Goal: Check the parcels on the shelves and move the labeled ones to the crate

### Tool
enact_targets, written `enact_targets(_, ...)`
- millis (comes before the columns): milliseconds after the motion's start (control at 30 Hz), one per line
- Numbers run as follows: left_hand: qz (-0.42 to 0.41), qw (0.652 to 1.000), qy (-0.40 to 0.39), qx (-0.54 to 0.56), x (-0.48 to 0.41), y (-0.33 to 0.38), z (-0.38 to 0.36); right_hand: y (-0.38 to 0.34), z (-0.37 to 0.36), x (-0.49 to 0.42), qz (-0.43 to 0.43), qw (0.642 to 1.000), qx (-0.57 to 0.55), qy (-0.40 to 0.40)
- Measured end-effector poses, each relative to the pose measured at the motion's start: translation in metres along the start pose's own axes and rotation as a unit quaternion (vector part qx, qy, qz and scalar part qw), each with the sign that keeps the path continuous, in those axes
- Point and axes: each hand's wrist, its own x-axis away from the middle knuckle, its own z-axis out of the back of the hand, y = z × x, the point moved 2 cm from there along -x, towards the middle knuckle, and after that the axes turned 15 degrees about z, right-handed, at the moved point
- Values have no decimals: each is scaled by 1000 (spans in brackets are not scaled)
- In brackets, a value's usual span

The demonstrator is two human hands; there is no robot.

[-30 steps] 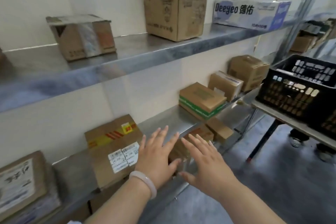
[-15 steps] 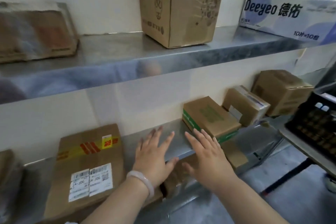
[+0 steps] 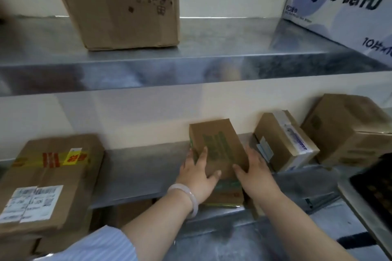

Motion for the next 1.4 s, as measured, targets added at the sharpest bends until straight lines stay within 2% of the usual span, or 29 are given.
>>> enact_targets(100,23,999,-14,31,-1,2,-6,11,-1,-8,-22,988,-151,-7)
enact_targets(167,28,998,-19,58,-1,2,-6,13,0,-11,-35,978,-203,-20)
enact_targets(267,41,994,-10,101,-4,0,-3,9,2,-14,-5,973,-229,-18)
enact_targets(400,92,987,87,97,-6,-4,14,-13,2,-11,77,965,-249,-17)
enact_targets(500,132,975,59,171,-7,-12,27,-26,-4,-10,102,953,-285,-23)
enact_targets(667,116,962,18,247,-2,-20,34,-40,-15,-13,142,953,-261,-53)
enact_targets(767,106,948,-1,301,-1,-35,40,-43,-20,-14,84,959,-271,-18)
enact_targets(867,58,949,10,309,2,-48,48,-41,-28,-11,19,962,-259,-82)
enact_targets(967,19,953,47,299,6,-56,52,-53,-38,-3,61,951,-287,-94)
enact_targets(1133,29,960,35,277,2,-74,60,-78,-48,7,124,932,-337,-46)
enact_targets(1267,60,955,5,292,1,-80,64,-84,-60,13,166,956,-229,-72)
enact_targets(1400,96,948,-16,303,-1,-85,71,-89,-67,13,189,965,-166,-76)
